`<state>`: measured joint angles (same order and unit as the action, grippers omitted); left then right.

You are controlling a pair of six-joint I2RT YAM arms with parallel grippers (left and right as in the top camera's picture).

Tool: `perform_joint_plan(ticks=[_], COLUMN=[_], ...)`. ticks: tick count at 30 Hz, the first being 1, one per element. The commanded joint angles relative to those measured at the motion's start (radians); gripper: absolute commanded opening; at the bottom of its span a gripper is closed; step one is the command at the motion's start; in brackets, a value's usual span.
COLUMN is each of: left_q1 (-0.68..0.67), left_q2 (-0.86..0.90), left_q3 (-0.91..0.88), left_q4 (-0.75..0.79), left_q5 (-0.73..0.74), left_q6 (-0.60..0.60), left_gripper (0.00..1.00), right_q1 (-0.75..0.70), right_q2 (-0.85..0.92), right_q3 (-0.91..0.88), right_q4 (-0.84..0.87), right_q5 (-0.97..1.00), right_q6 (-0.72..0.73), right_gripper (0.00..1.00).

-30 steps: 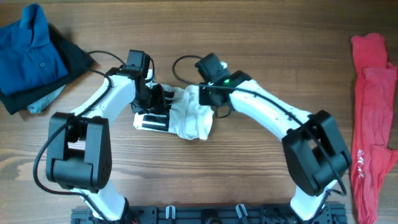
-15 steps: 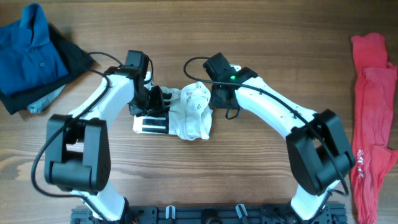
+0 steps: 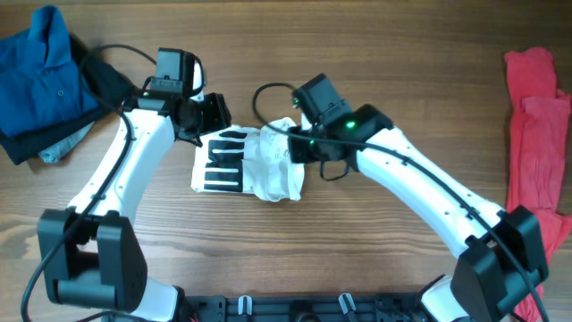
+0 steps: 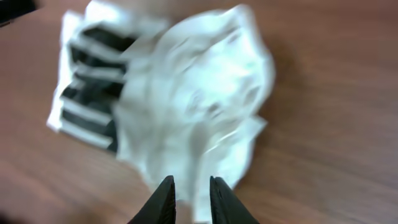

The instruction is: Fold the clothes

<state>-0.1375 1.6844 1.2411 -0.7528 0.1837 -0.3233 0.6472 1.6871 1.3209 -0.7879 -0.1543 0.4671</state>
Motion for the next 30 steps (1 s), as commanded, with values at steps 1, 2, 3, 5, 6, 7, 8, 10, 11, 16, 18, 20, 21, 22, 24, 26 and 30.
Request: perform_joint_plan(ticks=[1,2,3,5,6,7,8,10,11,16,18,20,21,22,24,26,30], left_q1=[-0.011,-0.011,-0.011,-0.01,-0.01,-0.01,-0.01,-0.008,-0.008,-0.008,-0.008,-0.008,-0.008,-0.007,-0.006,-0.003,0.009], left_q2=[0.027,0.032,0.038,0.064,0.082,0.097,0.119,0.164,0.185,0.279,0.303,0.325,0.327,0.33,0.33,0.33,0.33], left_q3=[0.0,0.0,0.0,0.0,0.0,0.0,0.0,0.0,0.0,0.0,0.0,0.0,0.0,0.0,0.0,0.0,0.0], left_q4=[-0.026,-0.019,-0.005,0.048,0.076,0.097,0.122,0.155,0.164,0.167,0.154,0.127,0.11,0.098,0.061,0.014,-0.103], left_q5=[-0.01,-0.014,-0.018,-0.049,-0.074,-0.09,-0.1,-0.099,-0.1,-0.108,-0.111,-0.124,-0.135,-0.15,-0.172,-0.182,-0.188], left_q6=[0.006,0.011,0.029,0.036,0.036,0.036,0.036,0.036,0.036,0.036,0.036,0.036,0.035,0.036,0.035,0.027,0.021], left_gripper=[0.6,0.6,0.6,0.61,0.61,0.61,0.61,0.61,0.61,0.6,0.6,0.59,0.58,0.57,0.56,0.52,0.5], right_q1=[0.054,0.067,0.08,0.112,0.121,0.134,0.145,0.169,0.18,0.206,0.206,0.206,0.206,0.205,0.202,0.193,0.157], right_q2=[0.059,0.075,0.092,0.131,0.143,0.158,0.17,0.188,0.194,0.234,0.258,0.285,0.298,0.308,0.332,0.338,0.34], right_q3=[-0.001,-0.001,-0.001,-0.001,-0.001,-0.001,-0.001,-0.001,-0.001,-0.001,-0.002,-0.003,-0.003,-0.003,-0.003,-0.003,-0.003], right_q4=[-0.003,-0.003,-0.003,-0.002,-0.002,-0.002,0.0,0.005,0.006,0.021,0.025,0.042,0.048,0.052,0.063,0.061,0.062], right_q5=[-0.124,-0.14,-0.15,-0.166,-0.169,-0.172,-0.182,-0.192,-0.192,-0.155,-0.127,-0.127,-0.127,-0.127,-0.111,-0.063,0.029], right_q6=[-0.021,-0.021,-0.019,-0.017,-0.014,-0.014,-0.014,-0.01,-0.004,0.033,0.072,0.084,0.085,0.086,0.089,0.12,0.146], right_gripper=[0.18,0.18,0.18,0.17,0.17,0.17,0.17,0.17,0.17,0.17,0.12,0.11,0.11,0.11,0.12,0.12,0.12])
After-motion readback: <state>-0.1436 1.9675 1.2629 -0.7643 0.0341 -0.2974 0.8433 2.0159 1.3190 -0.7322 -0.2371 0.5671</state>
